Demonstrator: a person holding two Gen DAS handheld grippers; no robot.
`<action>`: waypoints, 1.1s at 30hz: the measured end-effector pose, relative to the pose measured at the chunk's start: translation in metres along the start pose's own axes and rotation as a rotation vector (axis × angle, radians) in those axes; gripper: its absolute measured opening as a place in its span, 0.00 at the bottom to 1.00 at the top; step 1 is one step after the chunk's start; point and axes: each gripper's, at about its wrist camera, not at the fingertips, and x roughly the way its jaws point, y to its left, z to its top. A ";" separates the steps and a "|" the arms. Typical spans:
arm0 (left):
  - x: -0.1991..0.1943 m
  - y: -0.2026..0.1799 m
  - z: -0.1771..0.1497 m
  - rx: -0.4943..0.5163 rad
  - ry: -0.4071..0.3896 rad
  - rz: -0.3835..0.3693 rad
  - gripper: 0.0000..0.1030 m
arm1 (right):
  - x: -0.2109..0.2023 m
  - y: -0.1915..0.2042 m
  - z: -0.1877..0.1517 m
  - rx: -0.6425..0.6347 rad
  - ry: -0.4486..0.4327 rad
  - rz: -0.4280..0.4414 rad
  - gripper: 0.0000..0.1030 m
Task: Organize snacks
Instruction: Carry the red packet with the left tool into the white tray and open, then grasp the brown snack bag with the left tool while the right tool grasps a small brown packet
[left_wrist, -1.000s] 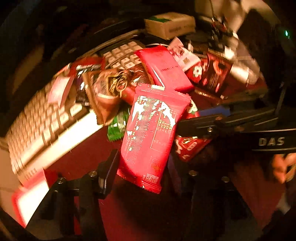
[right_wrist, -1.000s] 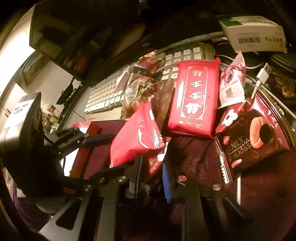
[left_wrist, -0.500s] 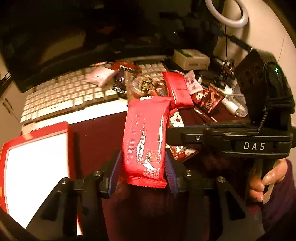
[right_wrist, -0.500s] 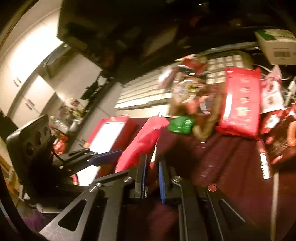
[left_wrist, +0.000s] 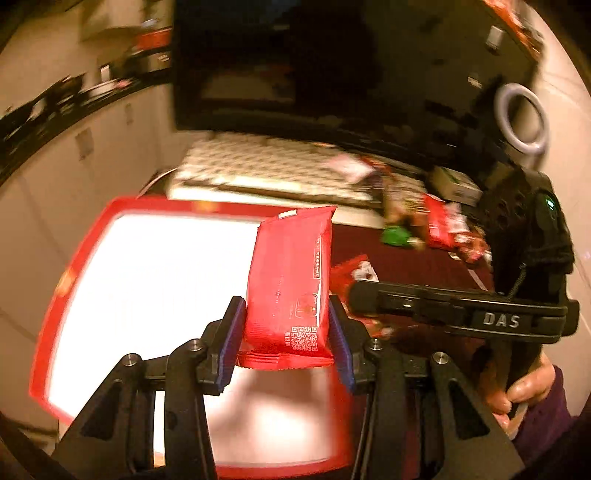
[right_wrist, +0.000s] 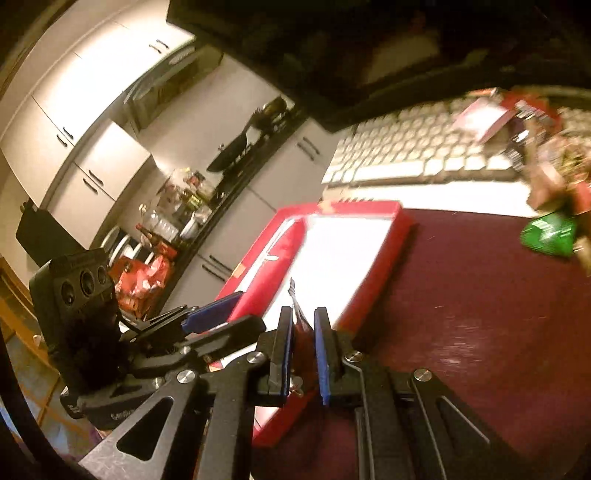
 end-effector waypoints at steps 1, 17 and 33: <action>-0.001 0.015 -0.004 -0.035 0.007 0.022 0.41 | 0.011 0.004 -0.001 -0.001 0.014 -0.005 0.11; -0.025 0.070 -0.037 -0.128 -0.010 0.295 0.52 | 0.023 0.020 -0.020 -0.018 0.021 -0.052 0.55; 0.004 -0.106 -0.053 0.274 0.010 0.045 0.75 | -0.184 -0.091 -0.068 0.238 -0.343 -0.437 0.73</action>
